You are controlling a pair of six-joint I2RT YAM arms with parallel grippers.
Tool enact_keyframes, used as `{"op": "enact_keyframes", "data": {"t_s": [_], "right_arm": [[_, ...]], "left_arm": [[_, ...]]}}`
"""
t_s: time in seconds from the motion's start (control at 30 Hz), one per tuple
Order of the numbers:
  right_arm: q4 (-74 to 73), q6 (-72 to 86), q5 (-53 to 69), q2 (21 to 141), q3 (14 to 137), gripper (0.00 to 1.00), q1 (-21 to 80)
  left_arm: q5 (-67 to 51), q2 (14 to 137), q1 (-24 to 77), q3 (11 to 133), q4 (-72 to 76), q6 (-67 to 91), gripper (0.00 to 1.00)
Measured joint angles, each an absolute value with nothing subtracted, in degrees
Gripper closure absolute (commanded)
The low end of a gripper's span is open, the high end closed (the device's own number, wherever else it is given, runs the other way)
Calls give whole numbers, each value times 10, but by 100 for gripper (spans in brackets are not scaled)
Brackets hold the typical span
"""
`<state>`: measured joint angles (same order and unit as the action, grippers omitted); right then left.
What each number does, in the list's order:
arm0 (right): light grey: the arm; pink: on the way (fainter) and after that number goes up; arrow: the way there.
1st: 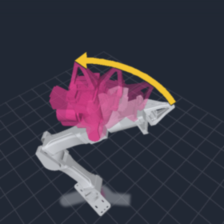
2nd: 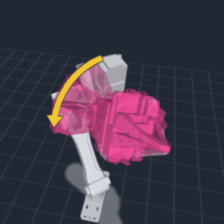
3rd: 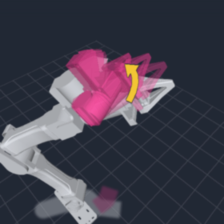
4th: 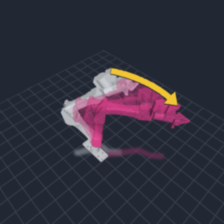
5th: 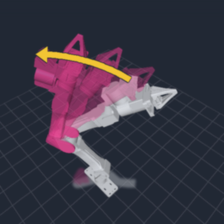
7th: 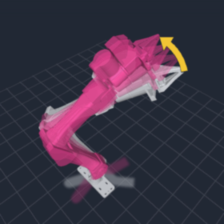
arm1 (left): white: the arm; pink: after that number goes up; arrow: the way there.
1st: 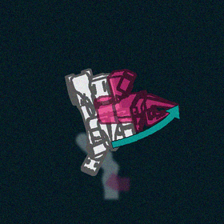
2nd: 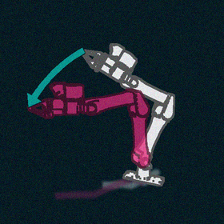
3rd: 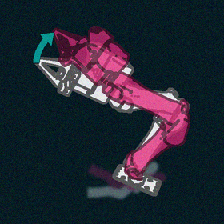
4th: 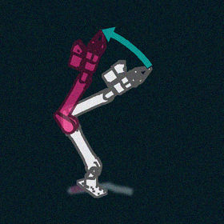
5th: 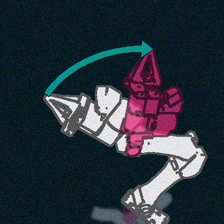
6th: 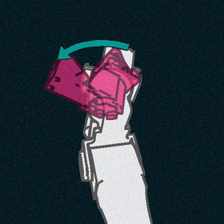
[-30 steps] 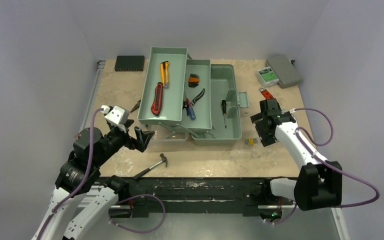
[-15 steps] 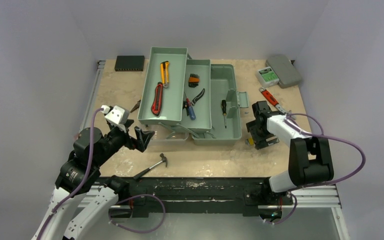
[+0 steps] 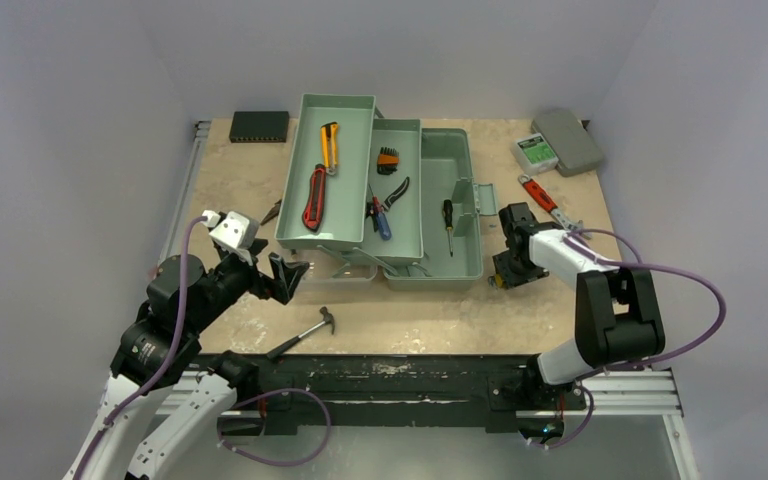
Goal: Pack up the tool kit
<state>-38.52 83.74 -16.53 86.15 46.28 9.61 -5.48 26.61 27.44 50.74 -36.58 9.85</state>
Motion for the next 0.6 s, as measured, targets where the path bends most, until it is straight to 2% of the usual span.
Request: {"op": "enact_keyframes", "data": {"t_s": [0.1, 0.43, 0.6], "right_arm": [[-383, 841, -165, 863, 463, 77, 98], [-366, 837, -153, 849, 452, 80, 98], [-332, 828, -137, 783, 407, 82, 99]], "left_arm": [[-55, 266, 274, 507, -366, 98, 3], [-62, 277, 274, 507, -366, 98, 2], [-99, 309, 274, 507, -365, 98, 3]]}}
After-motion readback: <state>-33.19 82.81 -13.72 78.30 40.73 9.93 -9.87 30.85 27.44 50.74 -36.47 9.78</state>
